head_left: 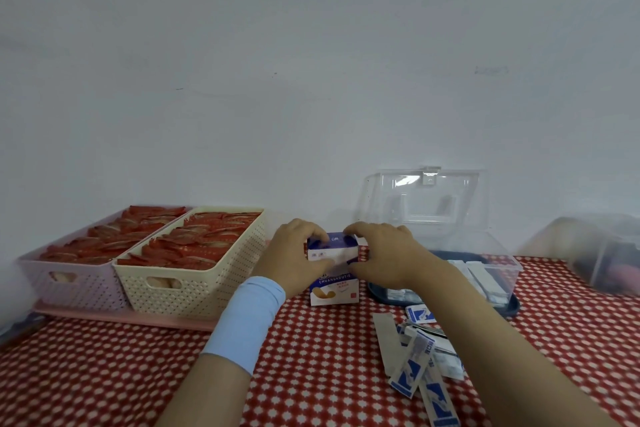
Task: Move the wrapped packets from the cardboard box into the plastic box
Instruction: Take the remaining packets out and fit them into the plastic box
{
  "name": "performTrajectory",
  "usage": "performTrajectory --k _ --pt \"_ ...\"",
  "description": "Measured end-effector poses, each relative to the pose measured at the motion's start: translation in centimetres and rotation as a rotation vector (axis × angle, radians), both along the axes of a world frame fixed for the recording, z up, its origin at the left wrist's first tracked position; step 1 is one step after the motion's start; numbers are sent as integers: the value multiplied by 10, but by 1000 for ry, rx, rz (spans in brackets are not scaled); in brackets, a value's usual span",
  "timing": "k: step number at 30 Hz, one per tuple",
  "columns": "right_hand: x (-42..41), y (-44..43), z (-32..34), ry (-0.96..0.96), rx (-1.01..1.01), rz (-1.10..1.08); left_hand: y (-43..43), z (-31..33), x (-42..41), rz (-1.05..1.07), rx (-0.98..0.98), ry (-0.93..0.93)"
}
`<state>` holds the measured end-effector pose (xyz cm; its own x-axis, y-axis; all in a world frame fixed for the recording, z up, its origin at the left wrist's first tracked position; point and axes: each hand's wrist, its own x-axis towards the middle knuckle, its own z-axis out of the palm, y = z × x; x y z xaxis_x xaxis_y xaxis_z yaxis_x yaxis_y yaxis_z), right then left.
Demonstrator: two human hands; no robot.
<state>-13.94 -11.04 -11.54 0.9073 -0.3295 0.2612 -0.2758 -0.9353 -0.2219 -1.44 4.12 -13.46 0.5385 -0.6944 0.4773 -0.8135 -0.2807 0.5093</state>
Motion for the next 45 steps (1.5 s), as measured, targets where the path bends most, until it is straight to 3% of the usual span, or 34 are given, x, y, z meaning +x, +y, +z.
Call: performTrajectory --k 6,10,13,19,22,26,28,30,34,40,45 --pt "4 -2 -7 -22 65 -5 -6 -14 8 45 -1 259" --pt "10 0 -8 -83 57 -29 -10 -16 13 13 -36 310" --pt "21 -3 -6 -88 43 -47 -16 -12 21 68 -40 264" --pt "29 -10 5 99 32 -36 -24 -10 33 115 107 252" --pt "16 -12 18 55 40 -8 -22 -1 29 142 105 172" --pt "-16 -16 36 -110 116 39 -17 22 0 134 -47 -40" --pt "-32 -17 41 -103 140 71 -19 28 -17 83 -80 -91" --pt "-47 -16 41 -16 160 111 -22 34 -36 -7 -10 -36" --pt "-70 -25 27 247 171 59 -33 26 -60 -165 341 43" --pt "-80 -37 7 398 -63 -70 -45 7 -75 -224 763 47" --pt "-77 -23 -7 522 -311 -116 -48 -1 -77 -255 750 44"
